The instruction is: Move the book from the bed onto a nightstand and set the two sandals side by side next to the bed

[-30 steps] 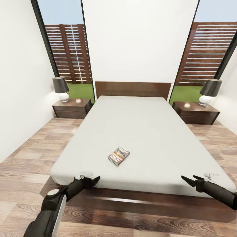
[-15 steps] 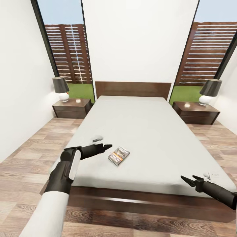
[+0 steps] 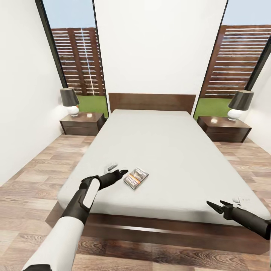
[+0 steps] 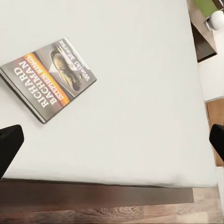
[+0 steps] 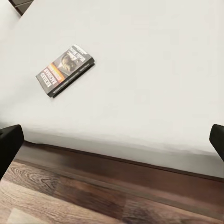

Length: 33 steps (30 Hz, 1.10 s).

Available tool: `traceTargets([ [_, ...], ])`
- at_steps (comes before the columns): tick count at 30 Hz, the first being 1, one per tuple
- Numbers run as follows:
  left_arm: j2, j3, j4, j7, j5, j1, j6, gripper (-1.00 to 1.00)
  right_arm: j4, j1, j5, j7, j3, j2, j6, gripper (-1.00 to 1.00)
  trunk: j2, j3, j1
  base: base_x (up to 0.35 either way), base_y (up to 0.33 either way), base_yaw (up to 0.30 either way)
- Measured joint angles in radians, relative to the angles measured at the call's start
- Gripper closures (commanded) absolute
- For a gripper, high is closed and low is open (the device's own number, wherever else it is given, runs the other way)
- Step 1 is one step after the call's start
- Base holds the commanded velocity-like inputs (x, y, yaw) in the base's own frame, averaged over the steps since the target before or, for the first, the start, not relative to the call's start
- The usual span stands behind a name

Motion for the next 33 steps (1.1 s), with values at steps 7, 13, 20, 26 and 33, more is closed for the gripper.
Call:
traceTargets([
  [7, 0.001, -0.007, 0.026, 0.002, 0.005, 0.000, 0.001, -1.00, 0.000, 0.000, 0.001, -0.001, 0.000, 0.002, 0.000, -1.00, 0.000, 0.000, -0.001, 0.204, 0.000, 0.000],
  [13, 0.001, -0.009, 0.030, 0.000, 0.007, 0.000, 0.003, -1.00, 0.000, 0.000, 0.001, -0.001, 0.000, -0.002, 0.000, -1.00, 0.000, 0.000, -0.001, 0.306, 0.000, 0.000],
  [20, 0.000, -0.028, 0.030, -0.001, 0.007, 0.000, 0.004, -1.00, 0.000, 0.000, 0.001, -0.001, 0.000, -0.002, 0.000, -1.00, 0.000, 0.000, -0.001, 0.313, -0.028, 0.000],
  [26, 0.000, -0.031, 0.030, -0.004, 0.008, 0.000, 0.003, -1.00, 0.000, 0.000, 0.001, -0.001, 0.000, 0.001, 0.000, -1.00, 0.000, 0.000, 0.000, 0.138, -0.082, 0.000],
  [33, 0.000, -0.031, 0.031, -0.005, 0.008, 0.000, 0.003, -1.00, 0.000, 0.000, 0.001, 0.000, 0.000, 0.002, 0.000, -1.00, 0.000, 0.000, 0.000, 0.099, -0.063, 0.000],
])
